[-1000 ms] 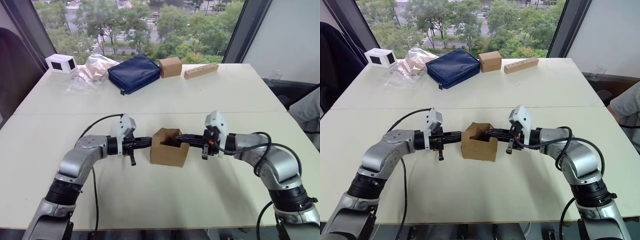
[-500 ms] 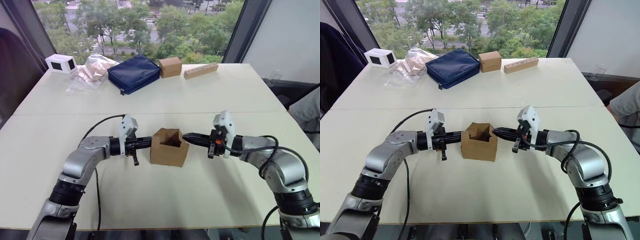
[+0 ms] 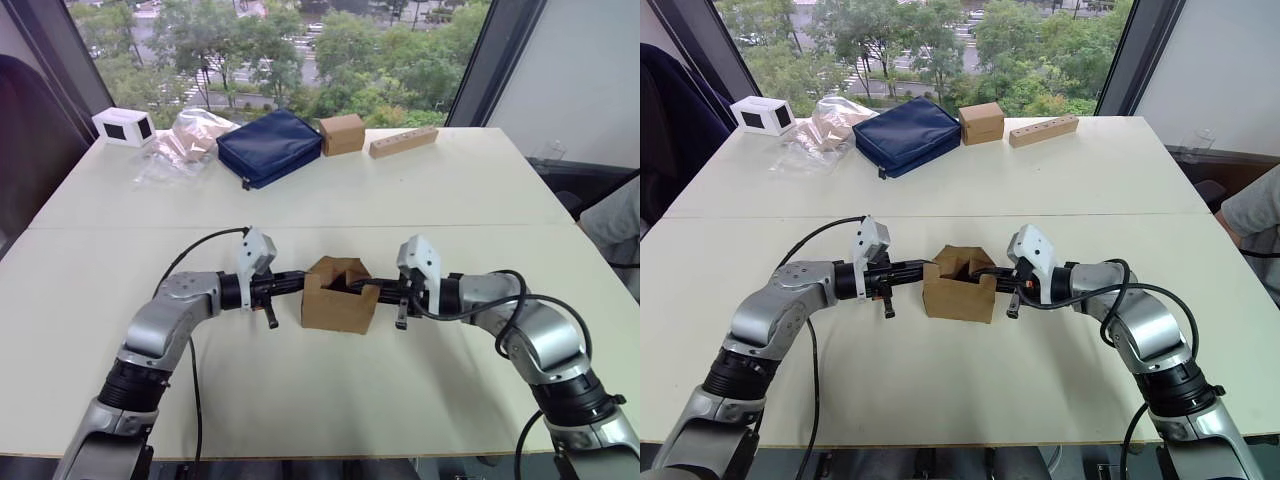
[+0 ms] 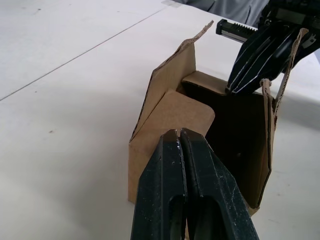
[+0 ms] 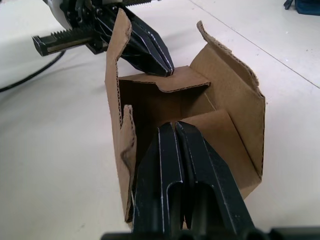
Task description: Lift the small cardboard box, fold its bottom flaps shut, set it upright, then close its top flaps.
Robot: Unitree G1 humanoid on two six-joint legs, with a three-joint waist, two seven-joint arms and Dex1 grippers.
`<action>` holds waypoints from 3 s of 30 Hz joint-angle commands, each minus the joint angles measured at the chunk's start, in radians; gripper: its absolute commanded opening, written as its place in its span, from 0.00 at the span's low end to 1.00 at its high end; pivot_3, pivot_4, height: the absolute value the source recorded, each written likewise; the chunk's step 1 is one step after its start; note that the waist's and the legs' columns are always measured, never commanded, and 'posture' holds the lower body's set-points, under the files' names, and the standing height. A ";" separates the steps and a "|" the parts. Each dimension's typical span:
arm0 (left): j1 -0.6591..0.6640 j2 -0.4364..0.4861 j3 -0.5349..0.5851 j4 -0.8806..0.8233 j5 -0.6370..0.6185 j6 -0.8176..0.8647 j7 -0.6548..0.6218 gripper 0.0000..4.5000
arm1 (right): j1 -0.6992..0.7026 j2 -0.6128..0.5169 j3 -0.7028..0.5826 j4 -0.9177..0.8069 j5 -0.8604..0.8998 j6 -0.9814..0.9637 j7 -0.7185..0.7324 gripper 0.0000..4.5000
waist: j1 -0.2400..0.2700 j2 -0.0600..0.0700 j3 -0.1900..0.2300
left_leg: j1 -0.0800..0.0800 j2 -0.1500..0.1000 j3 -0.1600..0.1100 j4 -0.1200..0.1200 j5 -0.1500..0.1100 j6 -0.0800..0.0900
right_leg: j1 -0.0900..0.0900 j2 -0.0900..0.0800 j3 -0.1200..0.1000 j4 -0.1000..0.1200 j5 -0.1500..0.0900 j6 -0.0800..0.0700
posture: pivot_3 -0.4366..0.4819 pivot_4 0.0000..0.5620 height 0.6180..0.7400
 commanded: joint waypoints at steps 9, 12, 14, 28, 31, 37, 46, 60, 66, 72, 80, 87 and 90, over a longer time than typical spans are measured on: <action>-0.015 -0.012 -0.014 -0.038 0.013 0.000 0.025 0.01 | -0.028 -0.001 -0.025 -0.015 -0.006 0.024 -0.004 0.00 | 0.001 0.000 0.000 | 0.000 0.000 0.000 0.000 0.000 0.000 | 0.000 0.000 0.000 0.000 0.000 0.000 | 0.48 0.27 1.00; -0.021 -0.011 0.002 -0.046 -0.011 0.020 0.024 0.01 | -0.027 0.002 -0.042 -0.021 0.005 0.025 -0.006 0.00 | 0.001 0.000 0.000 | 0.000 0.000 0.000 0.000 0.000 0.000 | 0.000 0.000 0.000 0.000 0.000 0.000 | 0.48 0.27 1.00; -0.040 -0.010 0.038 -0.052 -0.056 0.053 0.022 0.01 | -0.030 0.003 -0.075 -0.031 0.029 0.029 -0.007 0.00 | 0.001 0.000 0.000 | 0.000 0.000 0.000 0.000 0.000 0.000 | 0.000 0.000 0.000 0.000 0.000 0.000 | 0.48 0.27 1.00; -0.399 0.000 0.072 0.520 0.016 -0.107 -0.122 0.01 | -0.120 -0.110 -0.270 -0.278 0.356 0.281 -0.024 0.00 | 0.001 0.000 0.000 | -0.001 0.000 0.000 0.000 0.000 0.001 | -0.001 0.001 -0.001 -0.002 0.000 0.000 | 0.48 0.27 1.00; -0.457 -0.036 0.042 0.717 0.070 -0.173 -0.176 0.01 | -0.091 -0.111 -0.211 -0.387 0.399 0.325 -0.041 0.00 | 0.004 -0.001 0.001 | -0.002 0.000 -0.001 0.000 0.000 0.001 | -0.001 0.001 -0.002 -0.002 0.000 0.000 | 0.48 0.27 1.00; -0.460 -0.093 -0.003 0.837 0.133 -0.228 -0.262 0.01 | 0.000 -0.117 -0.051 -0.502 0.297 0.295 -0.104 0.00 | 0.007 -0.001 0.001 | -0.003 0.000 -0.001 0.001 -0.001 0.001 | -0.001 0.000 -0.002 -0.003 0.000 0.000 | 0.48 0.27 1.00; -0.390 -0.128 -0.036 0.769 0.144 -0.184 -0.361 0.01 | -0.009 -0.120 0.077 -0.451 0.115 0.204 -0.134 0.00 | 0.000 -0.001 0.001 | -0.003 0.000 -0.001 0.001 -0.001 0.001 | -0.001 0.001 -0.002 -0.003 0.000 0.000 | 0.48 0.27 1.00; -0.326 -0.146 -0.042 0.666 0.149 -0.151 -0.341 0.01 | -0.049 -0.072 0.136 -0.338 -0.007 0.155 -0.143 0.00 | 0.003 -0.001 0.001 | -0.003 0.000 -0.001 0.001 -0.001 0.001 | -0.001 0.001 -0.002 -0.003 0.000 0.000 | 0.48 0.27 1.00; -0.315 -0.146 -0.035 0.649 0.147 -0.150 -0.325 0.01 | -0.051 -0.052 0.152 -0.310 -0.033 0.148 -0.132 0.00 | 0.002 -0.001 0.001 | -0.003 0.000 -0.001 0.001 -0.001 0.001 | -0.001 0.001 -0.002 -0.002 0.000 0.000 | 0.48 0.27 1.00; -0.288 -0.093 0.045 0.570 0.122 -0.142 -0.243 0.01 | -0.040 -0.020 0.147 -0.279 -0.029 0.144 -0.118 0.00 | -0.004 -0.001 0.001 | -0.003 0.000 -0.001 0.001 -0.001 0.001 | -0.001 0.001 -0.002 -0.002 0.000 0.000 | 0.48 0.27 1.00; -0.092 0.105 0.151 0.021 -0.054 0.139 -0.208 0.01 | -0.013 0.003 0.088 -0.241 0.005 0.135 -0.093 0.00 | -0.017 -0.001 0.001 | -0.003 0.001 -0.002 0.000 -0.001 0.001 | -0.001 0.000 -0.002 -0.001 0.000 0.000 | 0.48 0.27 1.00; 0.036 0.161 0.179 -0.293 -0.228 0.333 -0.122 0.01 | -0.011 0.024 0.070 -0.215 0.013 0.129 -0.080 0.00 | -0.016 -0.001 0.001 | -0.001 0.000 -0.002 0.000 0.000 0.001 | 0.000 -0.002 -0.003 -0.002 0.000 0.000 | 0.48 0.27 1.00; 0.065 0.129 0.149 -0.326 -0.229 0.333 -0.063 0.01 | -0.021 0.029 0.067 -0.195 0.011 0.125 -0.074 0.00 | -0.017 -0.001 0.001 | -0.001 0.000 -0.002 0.000 0.000 0.001 | 0.000 -0.002 -0.003 -0.002 0.000 0.000 | 0.48 0.27 1.00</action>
